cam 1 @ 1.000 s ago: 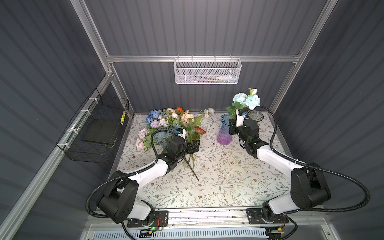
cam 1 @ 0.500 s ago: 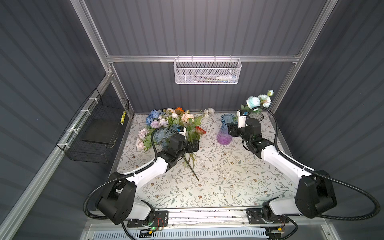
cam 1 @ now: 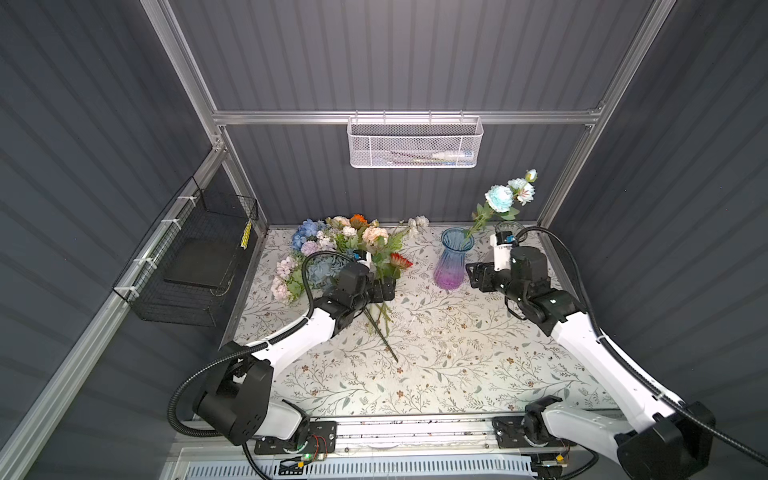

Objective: Arrange the flowers into the vase
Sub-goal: 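Release the rose in the vase and withdraw the right gripper toward the pile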

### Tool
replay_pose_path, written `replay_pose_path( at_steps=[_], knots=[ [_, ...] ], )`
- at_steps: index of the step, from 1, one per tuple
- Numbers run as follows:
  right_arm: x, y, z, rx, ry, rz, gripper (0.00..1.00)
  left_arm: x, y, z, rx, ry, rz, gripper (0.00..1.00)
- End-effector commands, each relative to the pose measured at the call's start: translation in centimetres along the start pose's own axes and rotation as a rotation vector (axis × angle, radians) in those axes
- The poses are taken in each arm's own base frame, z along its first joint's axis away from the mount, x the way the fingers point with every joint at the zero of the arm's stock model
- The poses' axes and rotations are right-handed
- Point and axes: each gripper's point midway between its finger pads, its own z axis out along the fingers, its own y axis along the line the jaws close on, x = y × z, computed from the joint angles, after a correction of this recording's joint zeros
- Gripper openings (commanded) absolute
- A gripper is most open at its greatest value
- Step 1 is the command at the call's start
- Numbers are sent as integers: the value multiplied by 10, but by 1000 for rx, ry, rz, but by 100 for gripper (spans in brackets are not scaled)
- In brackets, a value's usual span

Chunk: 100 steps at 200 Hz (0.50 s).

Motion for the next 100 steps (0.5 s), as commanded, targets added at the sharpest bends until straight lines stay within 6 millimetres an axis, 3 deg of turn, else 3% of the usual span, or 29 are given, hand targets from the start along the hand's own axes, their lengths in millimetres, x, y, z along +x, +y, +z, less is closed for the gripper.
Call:
replay_pose_path(
  at_steps=[1, 36, 72, 100],
  knots=[
    [11, 23, -12, -71, 40, 58, 71, -18, 6, -4, -29, -43, -16, 100],
    [26, 84, 1, -241, 82, 114, 56, -26, 23, -15, -62, -86, -56, 100],
    [60, 140, 49, -333, 183, 151, 46, -29, 40, -32, -82, -119, -90, 100],
    [85, 159, 87, -325, 247, 254, 36, -23, 50, -40, -99, -124, -101, 100]
  ],
)
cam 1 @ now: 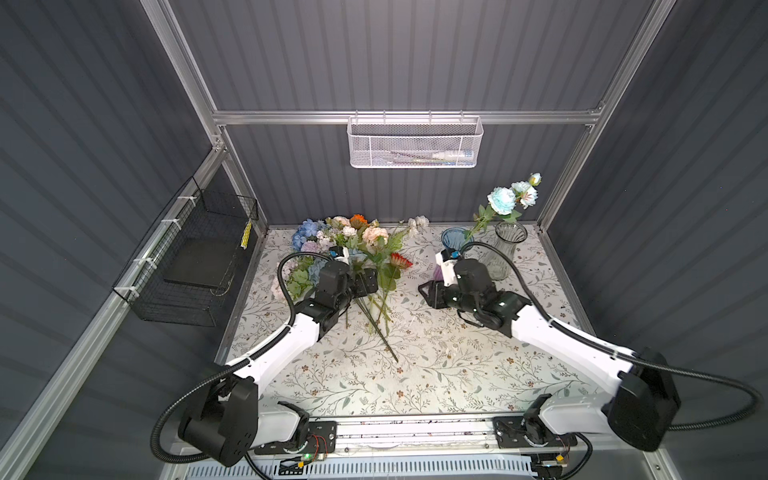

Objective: Arrange the flowers into the vase
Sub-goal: 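Release the rose in the vase and withdraw the right gripper toward the pile, then grasp the red gerbera stem in the flower pile with the right gripper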

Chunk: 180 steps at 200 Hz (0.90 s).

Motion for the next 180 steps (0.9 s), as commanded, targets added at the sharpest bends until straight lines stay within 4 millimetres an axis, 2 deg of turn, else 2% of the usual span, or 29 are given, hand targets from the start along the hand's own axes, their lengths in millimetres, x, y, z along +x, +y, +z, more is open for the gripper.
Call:
replay_pose_path(
  at_steps=[1, 39, 64, 121, 180],
  knots=[
    [-10, 19, 26, -68, -34, 129, 35, 6, 12, -7, -27, 0, -18, 100],
    [8, 22, 88, -122, 20, 306, 33, 14, 21, -12, -49, 0, -23, 100],
    [14, 11, 120, -84, 24, 363, 33, 17, 23, -14, -47, 4, -24, 100],
    [7, -32, 162, 73, -65, 434, 27, 27, 24, -12, -36, 26, -25, 100],
    [-9, -53, 194, 139, -70, 429, 24, 28, 23, -9, -29, 33, -22, 100]
  ],
)
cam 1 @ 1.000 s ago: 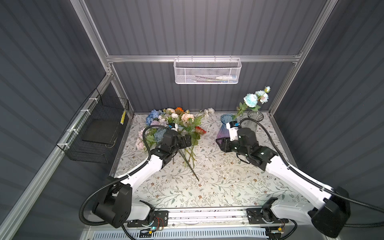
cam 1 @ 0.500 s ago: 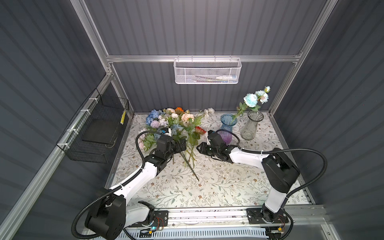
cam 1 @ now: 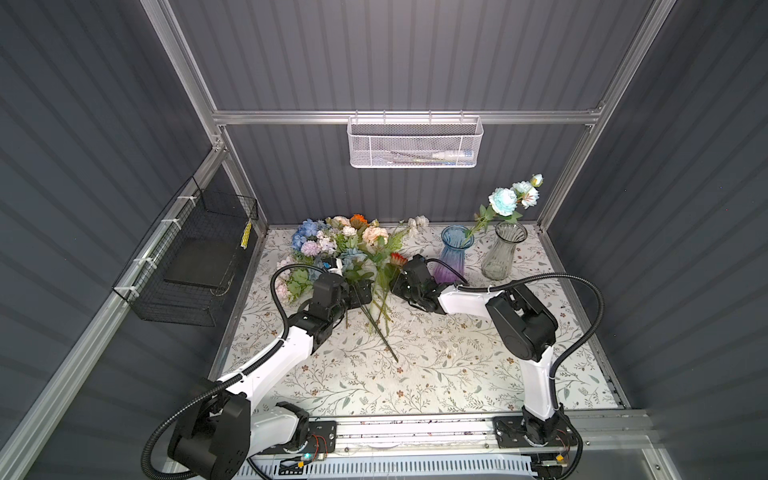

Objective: Arrange the flowers into the vase
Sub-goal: 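Grasp the red gerbera stem in the flower pile with the right gripper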

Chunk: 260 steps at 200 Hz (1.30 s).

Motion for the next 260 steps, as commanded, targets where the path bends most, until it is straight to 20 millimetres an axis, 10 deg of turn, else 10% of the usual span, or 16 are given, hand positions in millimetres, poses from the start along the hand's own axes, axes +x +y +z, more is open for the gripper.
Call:
replay_pose_path(
  at_steps=[1, 176, 260],
  knots=[
    [-15, -9, 11, 50, -35, 4, 24, 2, 2, 2, 4, 5, -12, 100],
    [11, -19, 47, 116, 37, -18, 22, 0, 1, -2, 10, -1, -11, 100],
    [3, -27, 6, 136, -17, -46, 3, -2, -1, -3, 17, -10, -16, 100]
  ],
)
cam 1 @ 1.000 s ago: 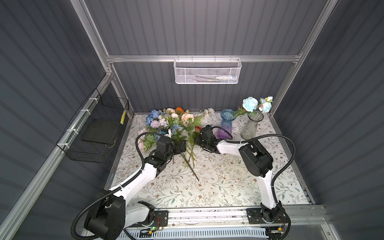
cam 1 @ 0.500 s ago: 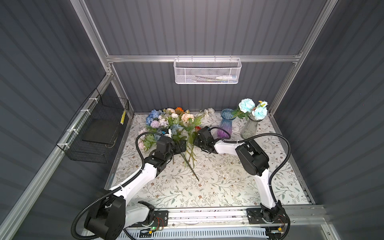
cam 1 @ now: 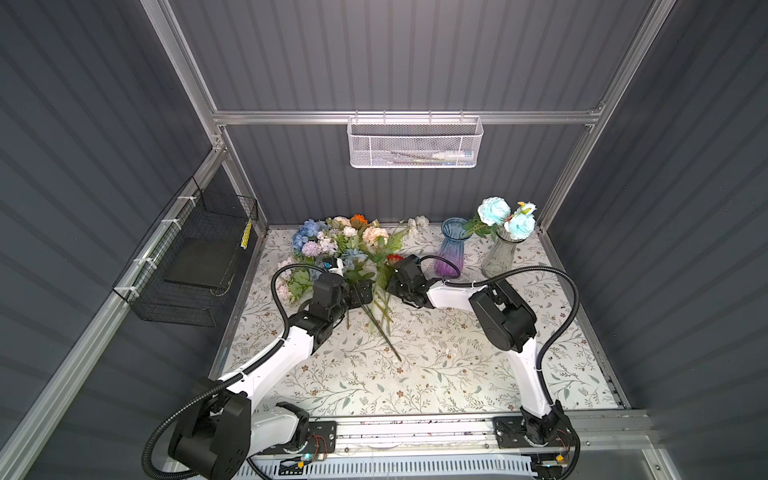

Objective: Arrange the flowers into the vase
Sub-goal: 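Grasp the red gerbera stem in the flower pile with the right gripper, then lift the red gerbera upright with the right gripper above the vases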

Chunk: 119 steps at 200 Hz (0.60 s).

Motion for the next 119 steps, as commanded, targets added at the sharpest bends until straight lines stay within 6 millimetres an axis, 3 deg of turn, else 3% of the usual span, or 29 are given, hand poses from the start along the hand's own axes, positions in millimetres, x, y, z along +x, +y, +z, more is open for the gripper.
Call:
replay_pose_path(
  at_steps=[1, 81, 119],
  knots=[
    [-6, -6, -22, 23, -40, -31, 3, -1, 2, -3, 1, -6, -16, 100],
    [-20, -25, -86, 73, -133, -203, 0, 0, -9, 1, 55, 12, -9, 100],
    [-27, -15, -109, 129, -231, -405, 0, 1, -20, 4, 113, 30, -6, 100]
  ],
)
